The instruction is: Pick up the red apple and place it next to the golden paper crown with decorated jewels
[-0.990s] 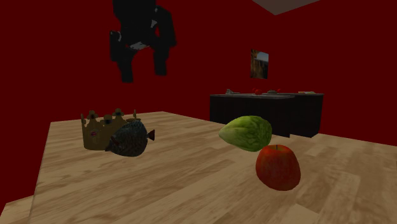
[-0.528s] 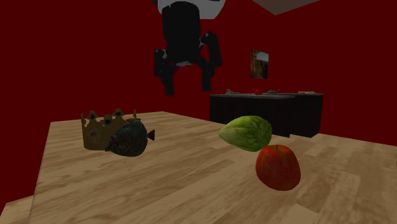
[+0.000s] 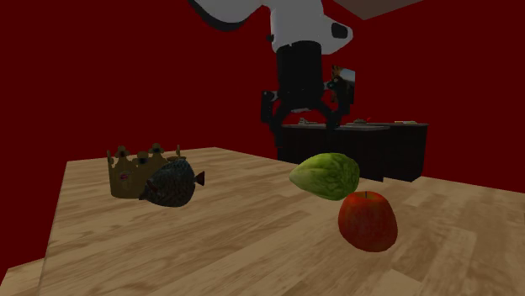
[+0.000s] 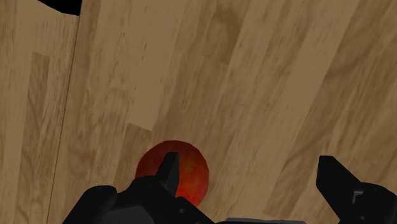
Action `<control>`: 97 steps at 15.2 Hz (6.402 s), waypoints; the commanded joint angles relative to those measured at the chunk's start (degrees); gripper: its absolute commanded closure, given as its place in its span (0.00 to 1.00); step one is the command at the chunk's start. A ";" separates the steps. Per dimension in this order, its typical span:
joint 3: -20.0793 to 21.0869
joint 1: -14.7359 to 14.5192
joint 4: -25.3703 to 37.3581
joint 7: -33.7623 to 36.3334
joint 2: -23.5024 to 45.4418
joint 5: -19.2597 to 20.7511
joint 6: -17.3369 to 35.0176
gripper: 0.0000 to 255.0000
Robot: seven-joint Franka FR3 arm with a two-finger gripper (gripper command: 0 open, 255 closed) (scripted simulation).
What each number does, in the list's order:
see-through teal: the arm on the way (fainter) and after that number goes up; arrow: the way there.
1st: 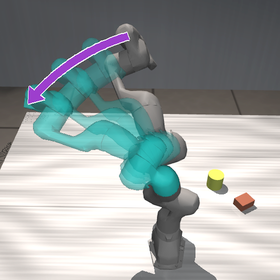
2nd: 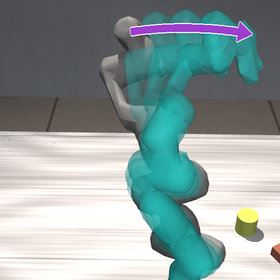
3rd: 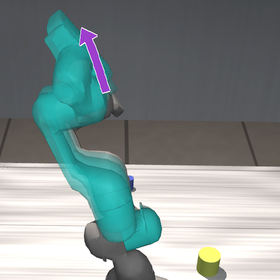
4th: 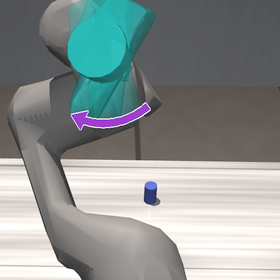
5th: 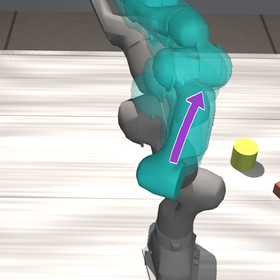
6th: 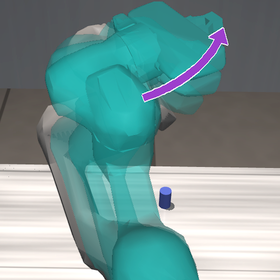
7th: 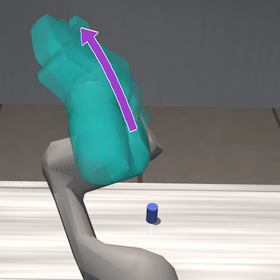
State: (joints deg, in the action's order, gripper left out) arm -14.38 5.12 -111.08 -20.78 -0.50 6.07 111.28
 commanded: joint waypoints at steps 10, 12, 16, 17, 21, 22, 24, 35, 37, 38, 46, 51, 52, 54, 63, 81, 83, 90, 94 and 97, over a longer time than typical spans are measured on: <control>-1.25 5.78 28.06 -8.47 26.47 -7.91 -2.22 0.00; -1.17 5.94 27.96 -8.56 26.97 -8.01 -1.62 0.00; -1.09 6.05 25.91 -8.67 27.66 -8.19 1.11 0.00; -1.07 6.08 25.44 -8.70 27.86 -8.24 1.78 0.00; -1.03 6.14 24.73 -8.75 28.20 -8.33 2.82 0.00; -1.03 6.14 24.73 -8.75 28.20 -8.33 2.82 0.00; -1.03 6.14 24.73 -8.75 28.20 -8.33 2.82 0.00; -1.04 6.14 24.63 -8.76 28.16 -8.32 2.87 1.00; -1.06 6.14 25.19 -8.76 27.99 -8.28 2.16 1.00; -1.09 6.14 25.66 -8.77 27.79 -8.23 1.49 1.00; -1.29 6.24 30.20 -8.91 26.69 -7.98 -4.11 1.00; -1.38 6.40 33.69 -9.04 26.44 -7.92 -7.83 1.00; -1.39 6.44 34.45 -9.08 26.43 -7.92 -8.59 1.00; -1.42 6.54 36.06 -9.15 26.47 -7.94 -10.15 1.00; -1.49 7.26 44.85 -9.56 27.64 -8.24 -17.75 1.00; -1.45 5.36 54.35 -7.46 26.06 -7.81 -28.93 1.00; -1.19 2.54 46.84 -5.15 21.07 -6.41 -26.49 1.00; 1.60 -4.67 29.79 3.90 8.50 -2.72 -22.31 1.00; 3.90 -7.84 23.35 9.33 3.29 -1.50 -21.42 1.00; 5.88 -9.93 19.57 13.44 0.11 -0.99 -21.14 1.00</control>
State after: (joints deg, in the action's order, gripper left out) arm -9.16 -4.12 -91.04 -8.77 -0.01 5.02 90.17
